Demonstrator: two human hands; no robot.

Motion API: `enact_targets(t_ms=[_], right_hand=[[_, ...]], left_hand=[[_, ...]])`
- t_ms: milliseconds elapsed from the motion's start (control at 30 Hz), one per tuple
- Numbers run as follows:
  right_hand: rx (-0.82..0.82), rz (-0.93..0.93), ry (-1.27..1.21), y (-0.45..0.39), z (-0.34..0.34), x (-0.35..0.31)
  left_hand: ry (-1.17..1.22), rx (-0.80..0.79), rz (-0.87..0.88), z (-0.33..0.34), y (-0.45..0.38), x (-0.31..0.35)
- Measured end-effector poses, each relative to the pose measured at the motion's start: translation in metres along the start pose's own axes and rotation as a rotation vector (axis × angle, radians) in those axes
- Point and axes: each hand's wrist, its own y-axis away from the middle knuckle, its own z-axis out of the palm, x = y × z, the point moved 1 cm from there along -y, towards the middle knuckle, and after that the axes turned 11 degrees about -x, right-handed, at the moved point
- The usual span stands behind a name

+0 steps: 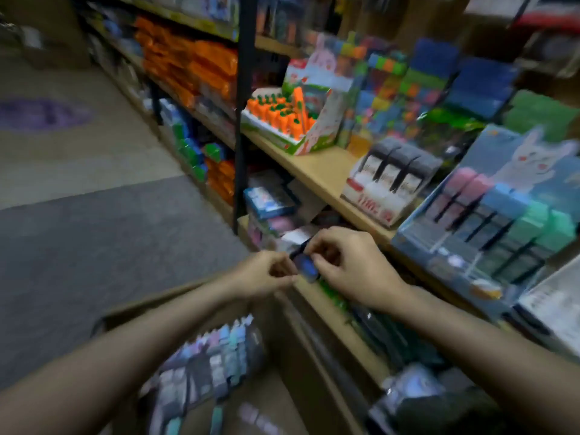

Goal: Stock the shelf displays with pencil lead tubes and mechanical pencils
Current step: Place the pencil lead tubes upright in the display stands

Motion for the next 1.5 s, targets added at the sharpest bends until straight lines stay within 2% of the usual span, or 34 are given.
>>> enact_targets(t_ms=[100,200,267,433,533,767,1000,1100,1267,1367,1500], right_hand=[[-0.371,0.118,-0.113,-0.005,0.073,0.003],[-0.638,0.273,-0.389,-0.001,0.149,0.013],[-0.655,0.386,-0.432,0.003,0.193,0.019],[-0.592,0.561,-0.492,0.007,0.266,0.03],[-0.589,0.552,-0.461,0.012,0.29,0.036],[-0.533,0.509,-0.351,-0.002,0.326,0.039],[-0.526,0.426,-0.185,-0.043,0.35,0.048],[-0.554,0.412,-0.16,-0.056,0.36,0.05],[-0.557,0.447,-0.179,-0.059,0.37,0.05],[-0.536,0.501,-0.157,-0.055,0.368,0.053],[-0.538,0.54,-0.186,-0.044,0.364,0.057]], left_hand=[[-0.022,-0.058,-0.288,0.005,0.049,-0.059],[0.034,0.055,-0.555,0.026,0.088,-0.117],[0.079,0.151,-0.687,0.048,0.108,-0.143],[0.262,0.389,-0.876,0.113,0.111,-0.174],[0.2,0.387,-0.998,0.148,0.102,-0.182],[-0.011,0.394,-0.984,0.163,0.083,-0.208],[-0.004,0.339,-0.97,0.165,0.074,-0.226],[-0.022,0.386,-0.964,0.172,0.071,-0.227],[-0.08,0.498,-0.835,0.17,0.055,-0.235],[-0.124,0.483,-0.757,0.17,0.043,-0.24],[-0.008,0.462,-0.759,0.174,0.03,-0.241]])
